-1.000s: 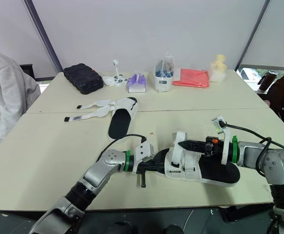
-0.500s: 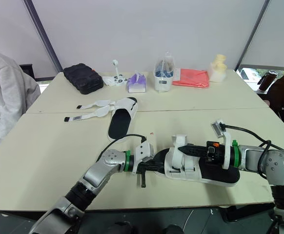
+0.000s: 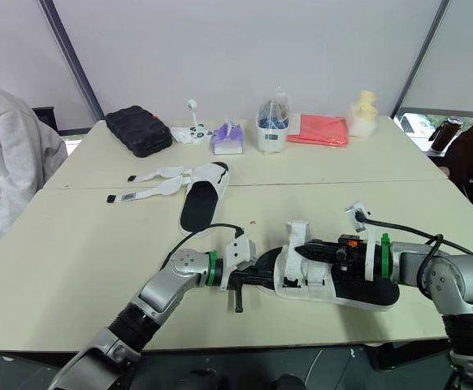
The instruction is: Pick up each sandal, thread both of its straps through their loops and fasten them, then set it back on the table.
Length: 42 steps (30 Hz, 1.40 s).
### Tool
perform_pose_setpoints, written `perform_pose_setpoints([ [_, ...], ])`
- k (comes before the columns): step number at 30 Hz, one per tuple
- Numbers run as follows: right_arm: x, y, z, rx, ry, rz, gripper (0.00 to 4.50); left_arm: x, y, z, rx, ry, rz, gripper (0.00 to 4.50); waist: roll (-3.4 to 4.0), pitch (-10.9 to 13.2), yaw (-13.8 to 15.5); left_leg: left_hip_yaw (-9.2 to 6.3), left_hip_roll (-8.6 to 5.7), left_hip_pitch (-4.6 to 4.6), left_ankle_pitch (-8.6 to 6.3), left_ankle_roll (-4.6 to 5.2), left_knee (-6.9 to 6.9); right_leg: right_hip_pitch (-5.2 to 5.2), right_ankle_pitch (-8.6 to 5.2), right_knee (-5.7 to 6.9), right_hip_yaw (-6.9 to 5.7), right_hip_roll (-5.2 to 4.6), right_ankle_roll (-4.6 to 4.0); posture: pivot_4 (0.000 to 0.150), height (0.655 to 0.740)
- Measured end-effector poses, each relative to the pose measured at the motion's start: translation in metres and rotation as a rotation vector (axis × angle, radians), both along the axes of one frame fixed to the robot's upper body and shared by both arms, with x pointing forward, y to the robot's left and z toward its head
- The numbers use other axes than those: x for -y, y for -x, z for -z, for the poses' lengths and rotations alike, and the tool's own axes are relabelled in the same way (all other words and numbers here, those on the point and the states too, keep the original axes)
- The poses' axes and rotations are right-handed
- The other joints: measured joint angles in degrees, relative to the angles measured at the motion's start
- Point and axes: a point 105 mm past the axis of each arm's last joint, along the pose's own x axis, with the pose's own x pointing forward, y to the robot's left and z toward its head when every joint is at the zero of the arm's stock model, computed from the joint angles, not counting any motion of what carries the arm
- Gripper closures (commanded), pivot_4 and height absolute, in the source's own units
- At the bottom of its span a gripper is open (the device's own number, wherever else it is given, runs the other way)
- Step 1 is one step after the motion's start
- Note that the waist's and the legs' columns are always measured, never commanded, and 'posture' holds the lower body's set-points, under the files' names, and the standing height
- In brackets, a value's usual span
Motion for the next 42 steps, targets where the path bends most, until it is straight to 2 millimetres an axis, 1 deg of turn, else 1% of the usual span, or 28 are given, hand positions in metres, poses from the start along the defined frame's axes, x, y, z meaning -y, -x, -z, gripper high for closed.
perform_pose_setpoints([
  [2, -0.001, 0.003, -0.003, -0.009, -0.025, -0.007, 0.84, 0.0, 0.0, 0.0, 0.0, 0.0, 0.0, 4.5, 0.0, 0.0, 0.02, 0.0, 0.0, 0.0, 0.0, 0.0, 0.0, 0.0, 0.0, 0.0, 0.0, 0.0, 0.0, 0.15, 0.74],
  [3, 0.0, 0.004, -0.005, -0.011, -0.035, -0.009, 0.25, 0.0, 0.0, 0.0, -0.001, 0.0, 0.0, 4.5, 0.0, 0.0, 0.0, 0.0, 0.0, 0.0, 0.0, 0.0, 0.0, 0.0, 0.0, 0.0, 0.0, 0.0, 0.0, 0.15, 0.74],
  [4, 0.0, 0.004, -0.006, -0.011, -0.039, -0.007, 0.12, 0.0, 0.0, 0.0, -0.001, 0.0, 0.0, 4.5, 0.0, 0.0, -0.01, 0.0, 0.0, 0.0, 0.0, 0.0, 0.0, 0.0, 0.0, 0.0, 0.0, 0.0, -0.01, 0.15, 0.74],
  [11, 0.0, 0.006, -0.005, -0.022, -0.034, -0.003, 0.12, 0.0, 0.0, 0.0, -0.001, 0.001, 0.0, 4.5, 0.01, 0.0, 0.07, 0.0, 0.0, -0.02, 0.0, 0.0, 0.0, -0.01, -0.01, 0.0, 0.0, -0.01, -0.01, 0.15, 0.74],
  [12, -0.002, 0.011, -0.004, -0.015, -0.022, -0.011, 0.12, 0.001, 0.0, 0.0, -0.002, 0.003, 0.001, 4.5, 0.01, -0.01, 0.19, -0.04, 0.0, -0.03, 0.0, 0.0, -0.01, -0.01, -0.01, 0.0, -0.02, -0.01, 0.0, 0.15, 0.74],
  [13, -0.008, 0.022, -0.001, -0.012, -0.006, -0.04, 0.12, 0.001, 0.0, 0.0, -0.003, 0.004, 0.003, 4.5, 0.01, -0.01, 0.32, -0.1, 0.01, -0.05, -0.01, 0.0, -0.03, -0.01, -0.02, 0.0, -0.07, -0.01, 0.03, 0.15, 0.74],
  [14, -0.012, 0.027, -0.001, -0.009, 0.001, -0.062, 0.12, 0.001, 0.0, 0.0, -0.005, 0.004, 0.004, 4.5, 0.01, 0.0, 0.19, -0.09, 0.01, -0.05, -0.01, 0.0, -0.03, -0.02, -0.01, 0.0, -0.07, -0.02, 0.04, 0.15, 0.74],
  [16, -0.017, 0.034, -0.001, -0.004, 0.006, -0.087, 0.12, 0.001, 0.0, 0.0, -0.006, 0.003, 0.001, 4.5, 0.0, 0.0, 0.01, -0.07, 0.0, -0.05, -0.01, 0.0, -0.01, -0.01, -0.01, -0.01, -0.07, -0.03, 0.03, 0.15, 0.74],
  [20, -0.026, 0.043, -0.001, -0.013, 0.007, -0.128, 0.12, 0.002, -0.001, 0.0, -0.009, 0.003, 0.001, 4.5, -0.01, 0.0, 0.05, -0.07, 0.0, -0.04, -0.06, -0.09, 0.01, 0.03, -0.02, -0.02, -0.08, -0.03, 0.0, 0.15, 0.74],
  [25, -0.027, 0.044, 0.001, -0.014, 0.011, -0.13, 0.12, 0.002, -0.001, 0.0, -0.009, 0.003, 0.001, 4.5, -0.01, 0.0, 0.04, -0.07, 0.0, -0.04, -0.05, -0.06, 0.01, 0.03, -0.02, -0.04, -0.09, -0.04, 0.0, 0.15, 0.74],
  [27, -0.03, 0.044, 0.003, -0.006, 0.026, -0.135, 0.62, 0.002, -0.001, 0.0, -0.009, 0.003, 0.001, 4.5, -0.01, 0.01, 0.03, -0.07, 0.0, -0.04, -0.05, -0.06, 0.01, 0.04, -0.02, -0.04, -0.09, -0.04, 0.0, 0.15, 0.74],
  [29, -0.032, 0.041, 0.006, -0.003, 0.039, -0.127, 1.42, 0.002, -0.001, 0.0, -0.01, 0.004, 0.001, 4.5, -0.03, 0.01, 0.03, -0.07, 0.01, -0.04, -0.05, -0.07, 0.01, 0.04, -0.02, -0.05, -0.09, -0.04, 0.0, 0.15, 0.74],
  [31, -0.033, 0.038, 0.012, -0.006, 0.055, -0.114, 2.43, 0.002, -0.001, 0.0, -0.01, 0.004, 0.001, 4.5, -0.02, 0.01, 0.07, -0.07, 0.0, -0.04, -0.05, -0.07, 0.01, 0.03, -0.02, -0.05, -0.09, -0.04, 0.0, 0.15, 0.74],
  [32, -0.033, 0.037, 0.013, -0.008, 0.058, -0.11, 3.0, 0.002, -0.001, 0.0, -0.01, 0.005, 0.001, 4.5, -0.02, 0.01, 0.07, -0.07, 0.0, -0.04, -0.04, -0.06, 0.01, 0.03, -0.02, -0.05, -0.09, -0.04, 0.0, 0.15, 0.74],
  [34, -0.032, 0.036, 0.014, -0.007, 0.065, -0.104, 3.94, 0.002, -0.001, 0.0, -0.01, 0.005, 0.0, 4.5, -0.03, 0.01, 0.04, -0.07, 0.0, -0.04, -0.02, -0.01, 0.01, 0.03, -0.02, -0.05, -0.09, -0.04, 0.01, 0.15, 0.74],
  [35, -0.031, 0.036, 0.014, -0.007, 0.067, -0.102, 4.48, 0.002, -0.001, 0.0, -0.01, 0.005, 0.0, 4.5, -0.02, 0.01, 0.05, -0.07, 0.0, -0.04, -0.01, 0.0, 0.01, 0.03, -0.02, -0.05, -0.09, -0.04, 0.0, 0.15, 0.74],
  [42, -0.026, 0.028, 0.002, -0.034, -0.025, -0.055, 4.48, 0.002, -0.001, 0.0, -0.011, 0.006, 0.0, 4.5, -0.01, 0.02, 0.07, -0.07, 0.0, -0.05, -0.01, 0.0, 0.0, 0.03, -0.02, -0.05, -0.09, -0.04, 0.0, 0.15, 0.74],
])
